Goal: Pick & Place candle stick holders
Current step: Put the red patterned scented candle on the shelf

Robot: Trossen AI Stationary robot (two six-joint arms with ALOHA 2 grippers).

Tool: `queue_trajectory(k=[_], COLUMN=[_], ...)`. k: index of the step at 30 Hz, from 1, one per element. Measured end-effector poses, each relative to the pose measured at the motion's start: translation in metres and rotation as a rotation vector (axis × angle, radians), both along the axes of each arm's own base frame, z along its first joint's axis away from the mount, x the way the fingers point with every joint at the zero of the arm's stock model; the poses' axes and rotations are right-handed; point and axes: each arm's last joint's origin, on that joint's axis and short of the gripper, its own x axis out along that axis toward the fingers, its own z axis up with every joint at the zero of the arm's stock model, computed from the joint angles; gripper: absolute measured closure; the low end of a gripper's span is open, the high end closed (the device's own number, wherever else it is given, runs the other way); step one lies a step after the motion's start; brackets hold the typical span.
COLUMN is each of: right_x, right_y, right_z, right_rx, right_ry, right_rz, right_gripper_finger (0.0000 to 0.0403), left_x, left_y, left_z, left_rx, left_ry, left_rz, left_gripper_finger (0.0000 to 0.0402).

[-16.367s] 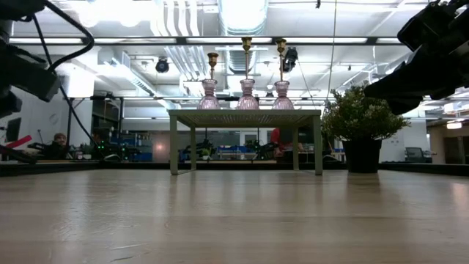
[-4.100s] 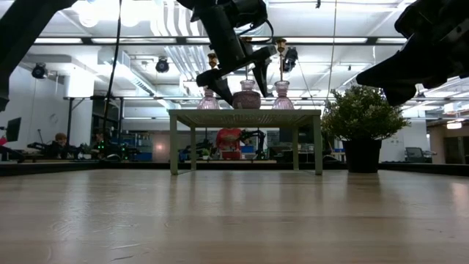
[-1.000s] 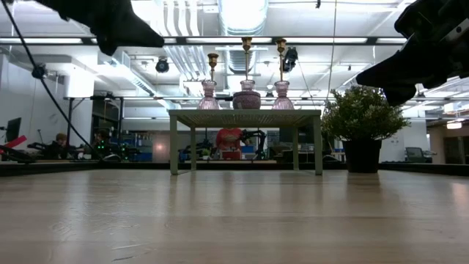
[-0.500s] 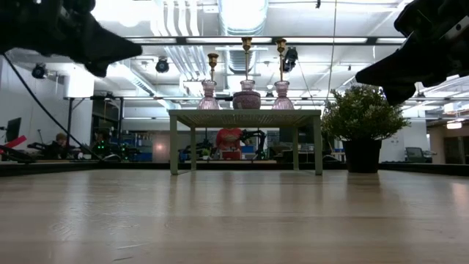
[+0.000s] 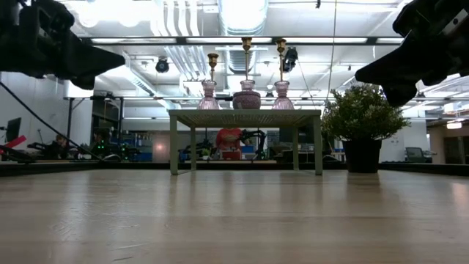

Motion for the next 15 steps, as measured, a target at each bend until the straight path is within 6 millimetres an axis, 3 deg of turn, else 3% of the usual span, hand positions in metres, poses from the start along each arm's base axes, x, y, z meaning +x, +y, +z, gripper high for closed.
queue_trajectory(k=[6,15], right_x=[0.0009,0.0023], right_y=[0.0005,0.0013], right_z=[0.0029,0.0], right_rx=[0.021,0.013], right_ry=[-0.031,-0.018], right_rz=[-0.001,-0.001], right_gripper_finger=[0.039,0.039], left_x=[-0.0023,-0.0028], left_y=[-0.0015,0.0001], left_z=[0.0018,-0.0002], left_rx=[0.018,0.04], left_ry=[-0.015,0.009], left_rz=[-0.084,-0.031], left_gripper_finger=[0.0365,0.0365])
